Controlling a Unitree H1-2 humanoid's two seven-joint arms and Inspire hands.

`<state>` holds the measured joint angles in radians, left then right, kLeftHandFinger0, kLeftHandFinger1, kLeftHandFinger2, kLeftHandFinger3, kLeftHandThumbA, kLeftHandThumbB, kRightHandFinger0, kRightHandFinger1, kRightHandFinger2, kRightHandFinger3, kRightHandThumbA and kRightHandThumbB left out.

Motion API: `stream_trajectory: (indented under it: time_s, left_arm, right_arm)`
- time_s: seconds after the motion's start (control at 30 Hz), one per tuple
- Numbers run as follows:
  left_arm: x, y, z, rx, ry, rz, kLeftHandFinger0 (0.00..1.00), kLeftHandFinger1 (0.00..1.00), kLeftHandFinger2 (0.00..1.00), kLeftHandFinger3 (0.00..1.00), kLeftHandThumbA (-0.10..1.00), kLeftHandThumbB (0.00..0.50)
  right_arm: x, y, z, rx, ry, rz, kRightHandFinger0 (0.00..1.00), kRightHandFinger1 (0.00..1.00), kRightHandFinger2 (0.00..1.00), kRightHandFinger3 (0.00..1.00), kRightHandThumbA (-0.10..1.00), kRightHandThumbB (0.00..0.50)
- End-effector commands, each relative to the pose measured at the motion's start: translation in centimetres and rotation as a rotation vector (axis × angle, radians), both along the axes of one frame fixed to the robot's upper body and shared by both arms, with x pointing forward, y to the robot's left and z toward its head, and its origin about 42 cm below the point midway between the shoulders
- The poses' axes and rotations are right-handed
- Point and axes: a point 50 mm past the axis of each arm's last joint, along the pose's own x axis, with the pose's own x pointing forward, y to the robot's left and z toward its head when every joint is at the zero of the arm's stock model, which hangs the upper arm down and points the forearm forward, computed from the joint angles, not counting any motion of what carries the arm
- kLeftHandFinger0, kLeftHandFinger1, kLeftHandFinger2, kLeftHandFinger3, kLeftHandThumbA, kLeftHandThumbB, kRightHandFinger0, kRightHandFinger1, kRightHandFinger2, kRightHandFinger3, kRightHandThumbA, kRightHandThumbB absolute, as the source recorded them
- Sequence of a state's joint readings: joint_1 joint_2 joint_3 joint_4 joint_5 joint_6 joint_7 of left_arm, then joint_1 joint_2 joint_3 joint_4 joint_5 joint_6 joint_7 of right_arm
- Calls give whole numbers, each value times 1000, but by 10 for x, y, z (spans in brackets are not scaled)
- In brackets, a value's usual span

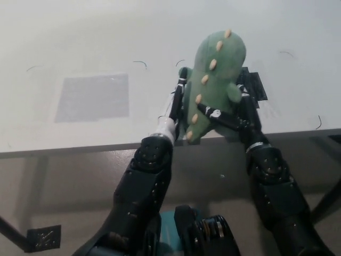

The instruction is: Use both hands to pick up a dinasour on the right side and move it to the left side

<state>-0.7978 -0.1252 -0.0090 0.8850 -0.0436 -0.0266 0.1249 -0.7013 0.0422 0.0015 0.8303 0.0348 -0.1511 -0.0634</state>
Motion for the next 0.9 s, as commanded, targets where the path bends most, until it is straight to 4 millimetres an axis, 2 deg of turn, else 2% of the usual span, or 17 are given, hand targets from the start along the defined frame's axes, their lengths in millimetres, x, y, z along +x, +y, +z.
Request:
stream_trajectory:
  time_s: [0.0,0.1,0.13,0.2,0.23,0.27,0.37,0.47,0.5,0.6,0.63,0.73,0.83,0.87]
  left_arm:
    - [-15,20,-37,66,88,-2,1000,1000,1000,1000,1000,185]
    - [-18,39,-42,46,69,19,1000,1000,1000,1000,1000,191]
    - [-19,47,-45,43,77,31,1000,1000,1000,1000,1000,204]
    - [-21,55,-49,42,81,43,1000,1000,1000,1000,1000,214]
    - [-21,59,-49,45,76,43,1000,1000,1000,1000,1000,206]
    - [-23,69,-50,39,66,56,1000,1000,1000,1000,1000,187]
    - [-26,75,-52,26,52,68,1000,1000,1000,1000,1000,176]
    - [-29,86,-54,26,41,69,1000,1000,1000,1000,1000,193]
    - [-29,90,-53,11,23,72,1000,1000,1000,1000,1000,168]
    - [-30,95,-53,-4,24,76,1000,1000,1000,1000,1000,171]
    - [-31,100,-53,-19,9,88,1000,1000,1000,1000,1000,133]
    - [-39,115,-53,-24,3,104,1000,1000,1000,1000,1000,102]
    - [-47,127,-56,-26,-15,123,1000,1000,1000,1000,1000,73]
    - [-52,137,-56,6,-23,153,1000,1000,1000,1000,1000,99]
  right_arm:
    - [-22,70,-18,25,82,169,1000,1000,1000,1000,1000,115]
    - [-24,89,-15,14,94,188,1000,1000,1000,1000,1000,111]
    - [-25,97,-14,2,90,198,1000,1000,1000,1000,1000,77]
    - [-26,105,-13,2,92,216,1000,1000,1000,1000,1000,62]
    - [-26,110,-12,-6,92,223,1000,1000,1000,1000,1000,66]
    - [-29,119,-11,-16,84,242,1000,1000,1000,1000,1000,36]
    - [-31,128,-9,-28,82,253,1000,1000,1000,1000,1000,31]
    - [-33,138,-9,-44,81,253,1000,1000,1000,1000,1000,20]
    - [-33,141,-7,-50,75,254,1000,1000,1000,1000,1000,44]
    - [-33,145,-7,-54,72,260,1000,1000,1000,1000,1000,60]
    - [-35,148,-6,-50,80,275,1000,1000,1000,1000,1000,29]
    - [-39,163,-5,-56,97,298,1000,1000,1000,1000,1000,60]
    - [-45,174,-8,-44,90,324,1000,1000,1000,1000,1000,40]
    - [-48,184,-5,-55,90,346,1000,1000,1000,1000,1000,5]
